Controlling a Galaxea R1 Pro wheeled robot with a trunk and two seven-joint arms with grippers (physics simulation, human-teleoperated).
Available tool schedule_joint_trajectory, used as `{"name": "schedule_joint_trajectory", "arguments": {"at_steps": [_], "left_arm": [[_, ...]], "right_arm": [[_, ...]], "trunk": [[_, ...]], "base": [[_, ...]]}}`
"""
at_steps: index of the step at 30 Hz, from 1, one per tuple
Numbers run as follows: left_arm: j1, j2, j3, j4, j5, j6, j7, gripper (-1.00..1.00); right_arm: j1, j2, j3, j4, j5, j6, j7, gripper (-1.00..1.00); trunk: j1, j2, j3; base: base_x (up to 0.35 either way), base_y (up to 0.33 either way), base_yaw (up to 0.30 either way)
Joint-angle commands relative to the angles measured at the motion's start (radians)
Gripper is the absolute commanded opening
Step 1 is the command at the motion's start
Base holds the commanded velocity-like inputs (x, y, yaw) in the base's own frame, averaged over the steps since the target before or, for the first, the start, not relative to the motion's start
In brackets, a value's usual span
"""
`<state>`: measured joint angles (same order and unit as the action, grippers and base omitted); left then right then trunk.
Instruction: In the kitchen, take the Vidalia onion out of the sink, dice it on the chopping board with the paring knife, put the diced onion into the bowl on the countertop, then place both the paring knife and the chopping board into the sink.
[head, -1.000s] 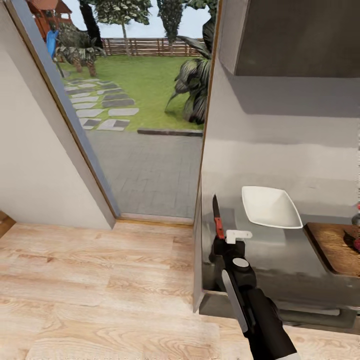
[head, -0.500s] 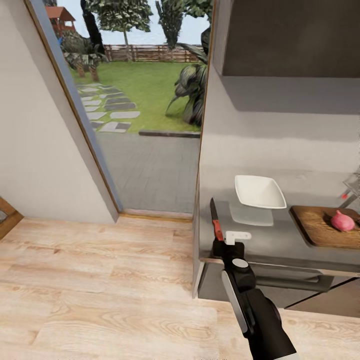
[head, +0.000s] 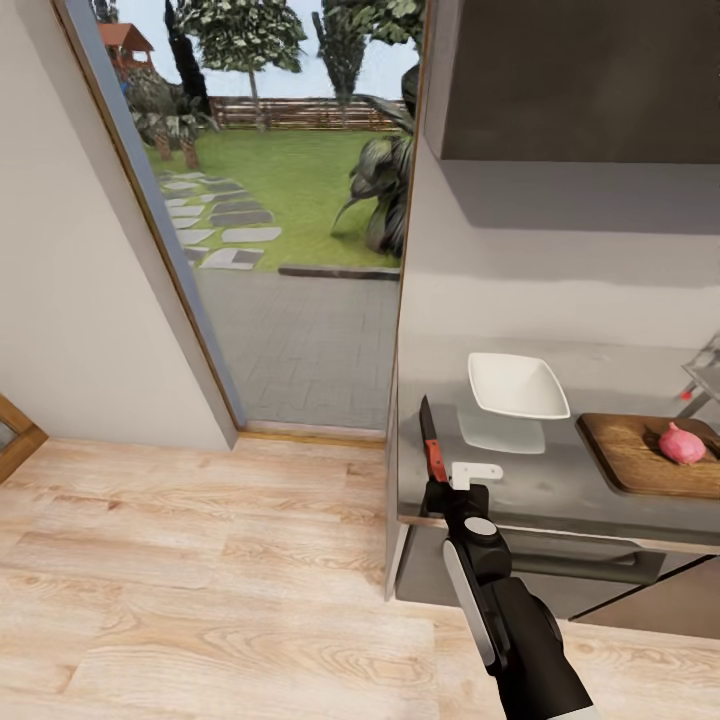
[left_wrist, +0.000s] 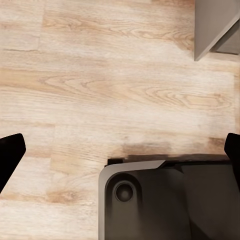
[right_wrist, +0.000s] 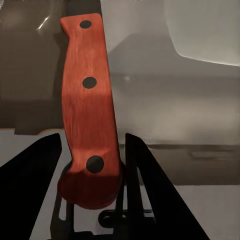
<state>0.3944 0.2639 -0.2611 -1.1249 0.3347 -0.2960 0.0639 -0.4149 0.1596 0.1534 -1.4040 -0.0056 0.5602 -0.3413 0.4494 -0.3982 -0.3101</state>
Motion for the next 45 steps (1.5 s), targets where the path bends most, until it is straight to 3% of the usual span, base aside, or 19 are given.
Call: {"name": "schedule_joint_trajectory", "arguments": {"at_steps": [1, 12, 20, 25, 28, 31, 34, 38, 41, 45], "left_arm": [[0.0, 0.001, -0.004, -0.001, 0.006, -0.003, 0.007, 1.0], [0.0, 0.001, -0.004, 0.004, 0.006, -0.003, 0.007, 1.0], [0.0, 0.001, -0.004, 0.004, 0.006, -0.003, 0.007, 1.0], [0.0, 0.001, -0.004, 0.004, 0.006, -0.003, 0.007, 1.0], [0.0, 0.001, -0.004, 0.005, 0.006, -0.003, 0.007, 1.0], [0.0, 0.001, -0.004, 0.005, 0.006, -0.003, 0.007, 1.0], [0.0, 0.001, -0.004, 0.011, 0.006, -0.003, 0.007, 1.0], [0.0, -0.008, -0.004, 0.027, 0.005, -0.003, 0.007, 1.0], [0.0, -0.014, -0.004, 0.04, 0.005, -0.003, 0.007, 1.0], [0.0, -0.02, -0.004, 0.045, 0.004, -0.002, 0.007, 1.0]], "right_arm": [[-0.001, 0.0, 0.002, -0.001, -0.001, 0.006, -0.006, -1.0], [-0.001, 0.0, 0.002, -0.004, -0.001, 0.006, -0.007, -1.0], [-0.001, 0.001, 0.003, -0.01, 0.0, 0.005, -0.007, -1.0], [-0.001, 0.004, 0.01, -0.094, 0.003, 0.024, -0.012, -1.0], [-0.001, 0.006, 0.043, -0.184, 0.009, 0.089, -0.016, -1.0], [-0.001, 0.011, 0.063, -0.209, 0.012, 0.116, -0.041, -1.0], [-0.001, 0.015, 0.083, -0.218, 0.014, 0.126, -0.094, -1.0], [-0.001, 0.015, 0.147, -0.221, 0.022, 0.13, -0.2, -1.0], [-0.001, 0.015, 0.198, -0.221, 0.081, 0.132, -0.288, -1.0], [-0.001, 0.015, 0.217, -0.221, 0.143, 0.133, -0.323, -1.0]], "trunk": [[0.001, -0.002, -0.002], [0.001, -0.002, 0.012], [0.001, -0.002, 0.025], [0.001, -0.002, 0.033], [0.001, -0.002, 0.037], [0.001, -0.002, 0.042], [0.001, -0.002, 0.047], [0.001, -0.002, 0.053], [0.001, -0.002, 0.057], [0.001, -0.002, 0.063]], "base": [[-0.005, 0.0, 0.0], [-0.242, 0.0, 0.0], [-0.032, 0.0, 0.0], [-0.002, 0.0, 0.0], [0.0, -0.002, 0.0], [0.0, -0.074, 0.0], [0.0, -0.189, 0.0], [0.0, -0.253, 0.0], [0.0, -0.273, 0.0], [0.0, -0.292, 0.0]]}}
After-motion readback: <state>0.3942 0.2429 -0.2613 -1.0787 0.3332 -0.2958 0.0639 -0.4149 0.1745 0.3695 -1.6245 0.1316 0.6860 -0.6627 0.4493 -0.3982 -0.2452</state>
